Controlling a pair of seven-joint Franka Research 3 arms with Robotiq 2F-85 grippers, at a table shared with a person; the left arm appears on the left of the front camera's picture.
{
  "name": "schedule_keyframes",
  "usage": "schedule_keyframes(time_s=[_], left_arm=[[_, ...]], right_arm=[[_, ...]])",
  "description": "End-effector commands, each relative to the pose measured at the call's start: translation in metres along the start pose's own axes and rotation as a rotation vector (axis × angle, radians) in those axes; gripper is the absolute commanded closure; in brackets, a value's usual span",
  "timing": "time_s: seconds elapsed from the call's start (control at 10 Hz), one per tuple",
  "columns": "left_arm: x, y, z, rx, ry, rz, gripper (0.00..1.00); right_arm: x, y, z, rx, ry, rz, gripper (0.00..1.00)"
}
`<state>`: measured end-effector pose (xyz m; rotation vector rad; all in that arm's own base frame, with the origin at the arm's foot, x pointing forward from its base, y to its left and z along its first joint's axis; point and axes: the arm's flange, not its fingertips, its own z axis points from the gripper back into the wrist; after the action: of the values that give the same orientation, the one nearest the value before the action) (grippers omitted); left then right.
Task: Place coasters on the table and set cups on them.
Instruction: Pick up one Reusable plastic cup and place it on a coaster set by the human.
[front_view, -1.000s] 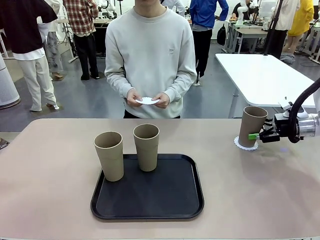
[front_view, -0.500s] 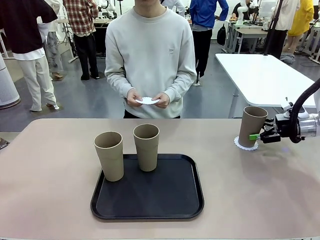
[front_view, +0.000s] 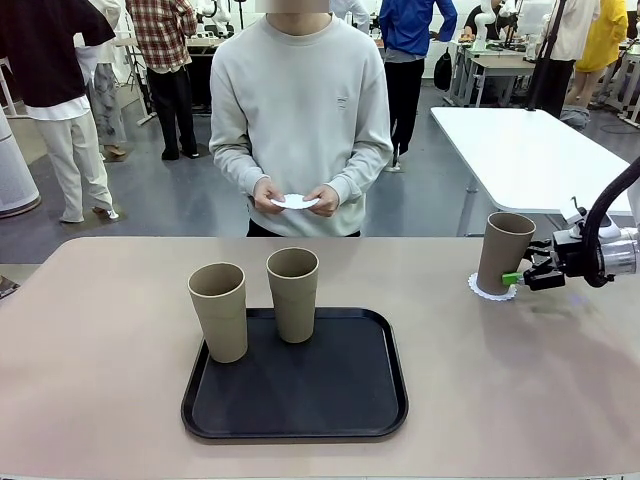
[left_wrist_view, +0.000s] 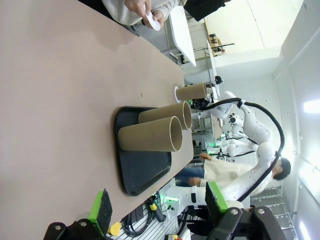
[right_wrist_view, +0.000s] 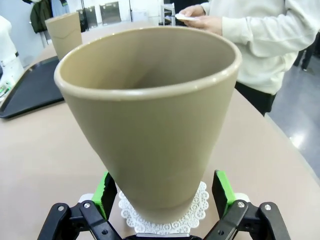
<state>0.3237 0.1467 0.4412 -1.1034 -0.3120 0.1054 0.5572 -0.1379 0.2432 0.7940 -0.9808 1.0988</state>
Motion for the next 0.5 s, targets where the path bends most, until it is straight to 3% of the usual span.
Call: schedule_keyframes(time_s=[0.0, 0.4], left_arm=[[-0.001, 0.001, 0.001, -0.008, -0.003, -0.012, 0.00], [-0.001, 0.001, 0.001, -0.008, -0.003, -0.012, 0.00]], right_arm=[[-0.001, -0.003, 0.011, -0.012, 0.047, 0.001, 0.00], [-0.012, 0.002, 0.031, -0.043, 0.130, -0.021, 0.00]])
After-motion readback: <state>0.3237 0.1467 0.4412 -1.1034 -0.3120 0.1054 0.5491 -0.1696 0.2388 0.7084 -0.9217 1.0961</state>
